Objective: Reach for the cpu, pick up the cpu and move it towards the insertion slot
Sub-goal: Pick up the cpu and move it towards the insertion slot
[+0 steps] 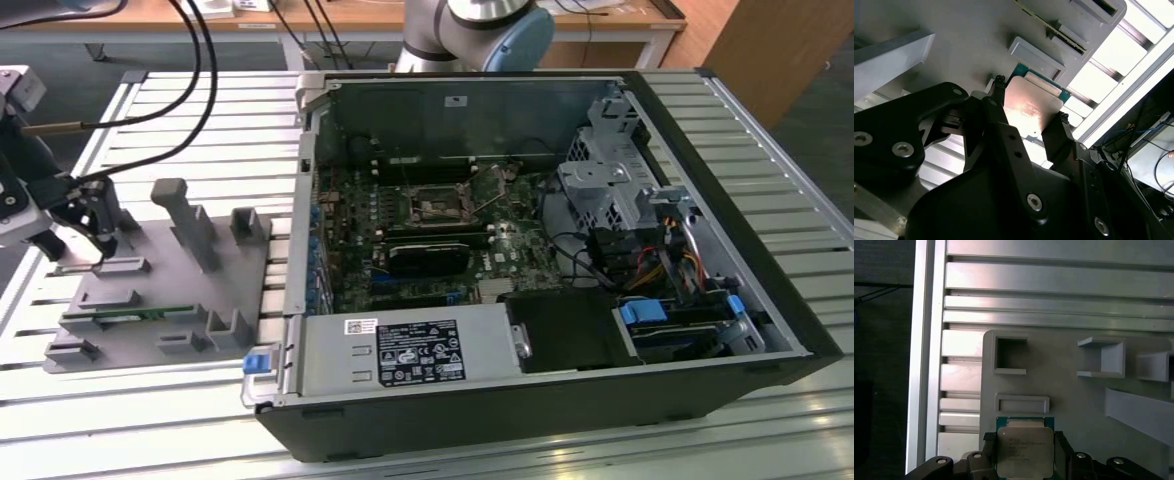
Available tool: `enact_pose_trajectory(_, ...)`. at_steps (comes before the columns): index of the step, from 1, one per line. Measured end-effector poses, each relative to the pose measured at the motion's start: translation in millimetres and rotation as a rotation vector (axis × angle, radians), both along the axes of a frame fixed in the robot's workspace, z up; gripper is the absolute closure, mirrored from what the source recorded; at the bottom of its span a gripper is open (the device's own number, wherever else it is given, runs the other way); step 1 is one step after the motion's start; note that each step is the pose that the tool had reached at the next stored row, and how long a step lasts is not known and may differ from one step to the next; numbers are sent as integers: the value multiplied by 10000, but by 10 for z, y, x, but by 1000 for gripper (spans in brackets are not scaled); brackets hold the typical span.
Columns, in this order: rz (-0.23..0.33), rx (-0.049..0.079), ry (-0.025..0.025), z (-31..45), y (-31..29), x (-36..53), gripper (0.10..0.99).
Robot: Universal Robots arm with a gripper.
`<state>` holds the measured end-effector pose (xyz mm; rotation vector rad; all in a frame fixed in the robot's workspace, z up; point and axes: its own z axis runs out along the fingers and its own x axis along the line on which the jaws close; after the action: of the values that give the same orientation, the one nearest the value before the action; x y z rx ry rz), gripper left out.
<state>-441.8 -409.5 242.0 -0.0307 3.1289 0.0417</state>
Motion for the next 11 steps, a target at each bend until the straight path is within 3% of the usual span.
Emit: enact_pose_trajectory(11, 0, -52, 1, 82, 6, 0, 541)
